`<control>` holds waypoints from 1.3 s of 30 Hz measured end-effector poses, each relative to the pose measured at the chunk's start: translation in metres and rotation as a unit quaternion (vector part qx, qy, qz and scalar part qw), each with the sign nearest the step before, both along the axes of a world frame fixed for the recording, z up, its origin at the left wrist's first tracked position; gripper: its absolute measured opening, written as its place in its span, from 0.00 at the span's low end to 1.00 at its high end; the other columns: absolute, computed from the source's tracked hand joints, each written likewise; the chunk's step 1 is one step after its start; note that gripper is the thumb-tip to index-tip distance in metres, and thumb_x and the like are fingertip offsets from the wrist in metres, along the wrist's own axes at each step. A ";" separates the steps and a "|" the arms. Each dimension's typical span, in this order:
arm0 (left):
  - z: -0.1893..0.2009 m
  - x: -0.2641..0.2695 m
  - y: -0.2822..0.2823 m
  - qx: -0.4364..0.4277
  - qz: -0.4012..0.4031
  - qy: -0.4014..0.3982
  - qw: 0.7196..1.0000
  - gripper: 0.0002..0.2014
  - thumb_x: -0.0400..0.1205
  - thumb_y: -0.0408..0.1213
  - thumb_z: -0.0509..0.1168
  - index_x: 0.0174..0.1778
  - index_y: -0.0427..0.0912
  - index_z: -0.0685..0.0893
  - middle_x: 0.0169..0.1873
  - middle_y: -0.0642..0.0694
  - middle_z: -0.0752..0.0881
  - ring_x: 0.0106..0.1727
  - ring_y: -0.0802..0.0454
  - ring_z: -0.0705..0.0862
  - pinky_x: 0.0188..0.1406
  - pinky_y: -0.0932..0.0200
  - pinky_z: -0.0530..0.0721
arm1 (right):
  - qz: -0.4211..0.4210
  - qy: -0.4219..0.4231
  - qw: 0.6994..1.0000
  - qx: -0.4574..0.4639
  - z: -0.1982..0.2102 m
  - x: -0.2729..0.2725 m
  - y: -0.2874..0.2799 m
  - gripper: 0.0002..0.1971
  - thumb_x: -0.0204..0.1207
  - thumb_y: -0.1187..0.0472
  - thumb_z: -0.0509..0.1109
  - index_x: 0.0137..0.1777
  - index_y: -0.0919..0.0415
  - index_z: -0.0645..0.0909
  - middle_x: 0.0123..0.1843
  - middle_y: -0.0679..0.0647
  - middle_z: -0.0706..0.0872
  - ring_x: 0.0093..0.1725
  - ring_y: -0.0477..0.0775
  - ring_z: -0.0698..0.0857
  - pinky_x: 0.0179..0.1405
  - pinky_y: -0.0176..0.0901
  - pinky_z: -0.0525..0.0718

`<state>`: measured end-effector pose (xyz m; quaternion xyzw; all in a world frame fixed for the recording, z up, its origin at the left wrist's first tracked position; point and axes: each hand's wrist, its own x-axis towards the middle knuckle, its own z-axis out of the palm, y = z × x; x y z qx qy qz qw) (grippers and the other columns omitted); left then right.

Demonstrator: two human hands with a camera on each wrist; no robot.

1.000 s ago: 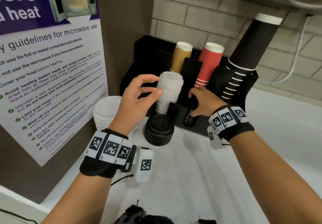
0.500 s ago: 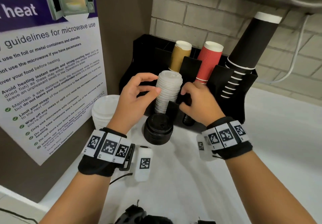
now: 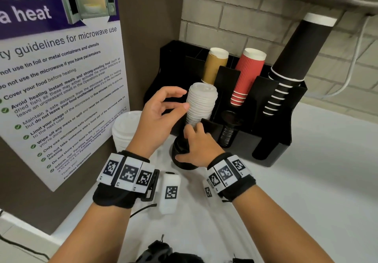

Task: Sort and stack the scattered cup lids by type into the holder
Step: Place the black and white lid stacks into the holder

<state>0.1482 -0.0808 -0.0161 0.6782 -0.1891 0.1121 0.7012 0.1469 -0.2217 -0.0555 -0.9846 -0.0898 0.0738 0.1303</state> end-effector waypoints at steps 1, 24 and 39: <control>0.000 0.000 0.000 0.001 0.000 0.000 1.000 0.12 0.77 0.42 0.69 0.56 0.54 0.83 0.56 0.59 0.84 0.52 0.59 0.85 0.62 0.46 0.85 | 0.000 -0.003 1.000 0.003 0.000 0.001 0.000 0.33 0.67 0.45 0.77 0.64 0.57 0.64 0.61 0.56 0.64 0.56 0.65 0.73 0.54 0.58 0.80; -0.015 -0.014 -0.019 0.034 -0.184 0.055 0.981 0.47 0.62 0.44 0.83 0.76 0.63 0.67 0.73 0.51 0.75 0.67 0.52 0.83 0.60 0.49 0.86 | 0.000 -0.006 0.825 0.565 0.049 -0.043 -0.050 0.26 0.70 0.52 0.74 0.67 0.36 0.73 0.58 0.55 0.85 0.53 0.54 0.89 0.51 0.49 0.88; -0.015 -0.013 -0.021 0.034 -0.197 0.046 0.979 0.44 0.59 0.44 0.83 0.70 0.63 0.71 0.69 0.60 0.76 0.68 0.57 0.81 0.56 0.52 0.87 | 0.002 -0.011 0.817 0.576 0.051 -0.049 -0.058 0.28 0.67 0.60 0.79 0.67 0.44 0.78 0.60 0.51 0.85 0.57 0.58 0.88 0.52 0.55 0.88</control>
